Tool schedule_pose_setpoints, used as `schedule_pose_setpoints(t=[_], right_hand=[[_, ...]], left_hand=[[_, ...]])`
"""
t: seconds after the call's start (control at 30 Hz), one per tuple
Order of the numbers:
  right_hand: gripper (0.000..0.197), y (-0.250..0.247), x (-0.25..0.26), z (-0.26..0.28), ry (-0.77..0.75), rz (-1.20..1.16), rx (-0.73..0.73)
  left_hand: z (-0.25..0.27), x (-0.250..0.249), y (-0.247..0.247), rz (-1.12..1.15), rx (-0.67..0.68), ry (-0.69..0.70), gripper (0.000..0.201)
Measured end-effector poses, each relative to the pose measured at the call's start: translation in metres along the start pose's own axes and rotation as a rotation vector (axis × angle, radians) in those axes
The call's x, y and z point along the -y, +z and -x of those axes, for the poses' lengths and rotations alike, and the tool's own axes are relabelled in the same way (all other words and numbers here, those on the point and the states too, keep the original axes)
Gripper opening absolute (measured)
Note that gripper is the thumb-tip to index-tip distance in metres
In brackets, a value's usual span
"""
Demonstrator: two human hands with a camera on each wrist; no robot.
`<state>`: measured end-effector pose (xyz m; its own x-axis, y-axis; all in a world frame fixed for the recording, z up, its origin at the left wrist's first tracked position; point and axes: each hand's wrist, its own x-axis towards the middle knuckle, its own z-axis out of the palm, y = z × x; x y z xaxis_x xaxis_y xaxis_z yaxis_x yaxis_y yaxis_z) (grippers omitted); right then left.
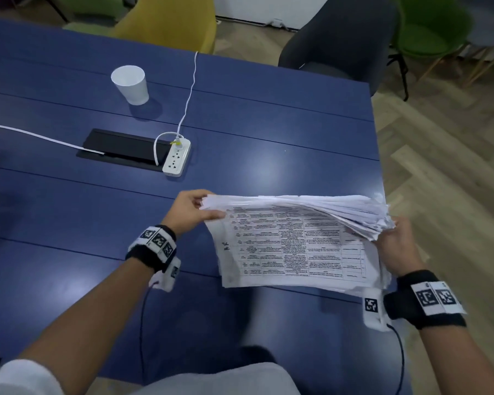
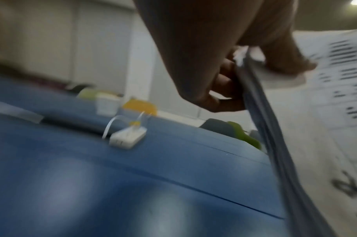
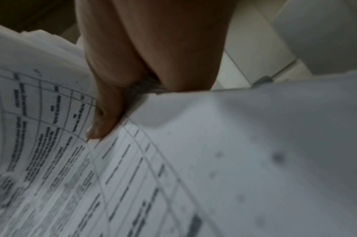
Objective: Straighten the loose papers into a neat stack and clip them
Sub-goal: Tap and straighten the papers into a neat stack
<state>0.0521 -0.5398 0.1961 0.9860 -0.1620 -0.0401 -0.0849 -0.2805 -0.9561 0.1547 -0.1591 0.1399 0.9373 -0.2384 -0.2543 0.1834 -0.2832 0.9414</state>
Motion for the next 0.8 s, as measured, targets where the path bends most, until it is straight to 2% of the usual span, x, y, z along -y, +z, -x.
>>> schedule_pose_setpoints(t=[0.03,0.07,0.13,0.17,0.23,0.3,0.37,0.43,0.5,0.57,0.67,0.73,0.8], right_hand=[[0.030,0.000,-0.004,0.001,0.006,-0.035,-0.032],[0.034,0.001,-0.007,0.001,0.022,-0.064,-0.066],[0.034,0.006,-0.013,0.001,0.060,-0.094,-0.128],[0.033,0.009,-0.017,0.001,0.076,-0.114,-0.157],[0.033,0.019,-0.020,0.002,0.082,-0.156,-0.210],[0.035,0.033,-0.016,0.006,0.081,-0.188,-0.273],[0.040,0.046,-0.015,0.013,0.045,-0.243,-0.325],[0.043,0.055,-0.022,0.021,0.022,-0.276,-0.351],[0.045,0.062,-0.046,0.028,0.081,-0.268,-0.329],[0.043,0.070,-0.076,0.037,0.182,-0.191,-0.255],[0.046,0.072,-0.104,0.040,0.359,-0.118,-0.198],[0.044,0.065,-0.111,0.035,0.325,-0.074,-0.183],[0.047,0.062,-0.113,0.029,0.282,-0.032,-0.148]], left_hand=[[0.006,0.004,0.005,0.150,-0.008,-0.022,0.041],[0.011,0.010,0.011,0.261,0.044,-0.059,0.051],[0.018,0.024,0.027,0.276,0.157,-0.139,0.061],[0.019,0.029,0.035,0.251,0.142,-0.158,0.061],[0.019,0.031,0.047,0.235,-0.058,-0.163,0.048],[0.022,0.025,0.057,0.274,-0.244,-0.097,0.037],[0.026,0.018,0.066,0.299,-0.363,-0.022,0.031],[0.030,0.024,0.069,0.308,-0.401,0.011,0.027],[0.033,0.039,0.065,0.266,-0.362,-0.009,0.028],[0.033,0.056,0.063,0.123,-0.292,-0.070,0.028],[0.025,0.075,0.059,0.010,-0.194,-0.210,0.031],[0.017,0.084,0.055,-0.003,-0.140,-0.278,0.042],[0.012,0.096,0.051,-0.117,-0.060,-0.297,0.050]])
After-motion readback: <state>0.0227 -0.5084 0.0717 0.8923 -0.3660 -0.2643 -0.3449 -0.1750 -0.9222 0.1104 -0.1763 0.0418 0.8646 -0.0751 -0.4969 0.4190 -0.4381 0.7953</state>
